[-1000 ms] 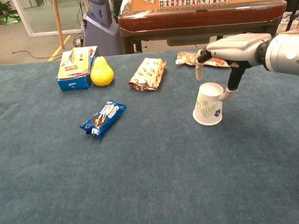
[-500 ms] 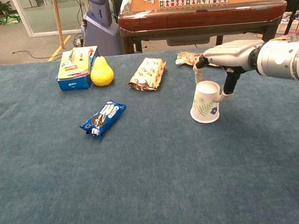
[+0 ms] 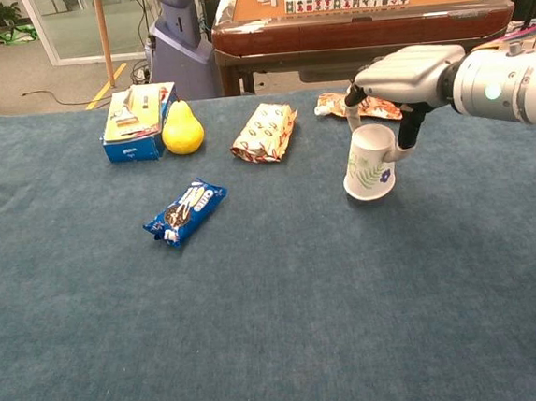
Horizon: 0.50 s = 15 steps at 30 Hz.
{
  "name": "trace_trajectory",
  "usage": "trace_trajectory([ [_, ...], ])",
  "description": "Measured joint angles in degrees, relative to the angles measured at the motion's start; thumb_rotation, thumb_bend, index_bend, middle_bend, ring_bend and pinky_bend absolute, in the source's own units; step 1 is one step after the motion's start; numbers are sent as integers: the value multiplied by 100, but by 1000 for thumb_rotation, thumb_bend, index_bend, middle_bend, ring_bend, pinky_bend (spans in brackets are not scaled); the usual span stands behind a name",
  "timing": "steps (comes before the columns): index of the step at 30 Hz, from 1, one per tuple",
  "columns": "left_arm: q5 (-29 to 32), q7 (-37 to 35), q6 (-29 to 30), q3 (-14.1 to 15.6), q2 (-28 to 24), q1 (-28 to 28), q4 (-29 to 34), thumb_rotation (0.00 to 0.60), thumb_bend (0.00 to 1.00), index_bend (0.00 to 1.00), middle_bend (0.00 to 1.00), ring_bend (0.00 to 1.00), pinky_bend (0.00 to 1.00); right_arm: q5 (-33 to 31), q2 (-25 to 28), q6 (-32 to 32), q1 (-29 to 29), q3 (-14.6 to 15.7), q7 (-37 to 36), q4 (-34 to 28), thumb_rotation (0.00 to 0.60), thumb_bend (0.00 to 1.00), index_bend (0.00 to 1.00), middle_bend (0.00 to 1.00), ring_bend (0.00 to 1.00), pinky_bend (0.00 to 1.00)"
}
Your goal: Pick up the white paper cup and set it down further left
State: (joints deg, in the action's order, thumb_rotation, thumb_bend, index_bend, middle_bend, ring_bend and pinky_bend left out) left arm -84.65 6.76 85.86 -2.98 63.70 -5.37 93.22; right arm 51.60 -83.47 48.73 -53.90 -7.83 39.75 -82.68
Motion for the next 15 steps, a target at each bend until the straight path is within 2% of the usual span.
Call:
trace_trajectory([
  [10, -20, -49, 30, 21, 47, 34, -65, 600, 206, 176, 0, 19, 0, 50, -21, 157, -493, 489, 2019, -34, 600, 285, 488, 218, 47, 0],
  [15, -13, -91, 36, 18, 44, 45, -81, 600, 206, 176, 0, 19, 0, -212, -246, 233, -693, 741, 2791, 36, 600, 290, 398, 176, 8, 0],
])
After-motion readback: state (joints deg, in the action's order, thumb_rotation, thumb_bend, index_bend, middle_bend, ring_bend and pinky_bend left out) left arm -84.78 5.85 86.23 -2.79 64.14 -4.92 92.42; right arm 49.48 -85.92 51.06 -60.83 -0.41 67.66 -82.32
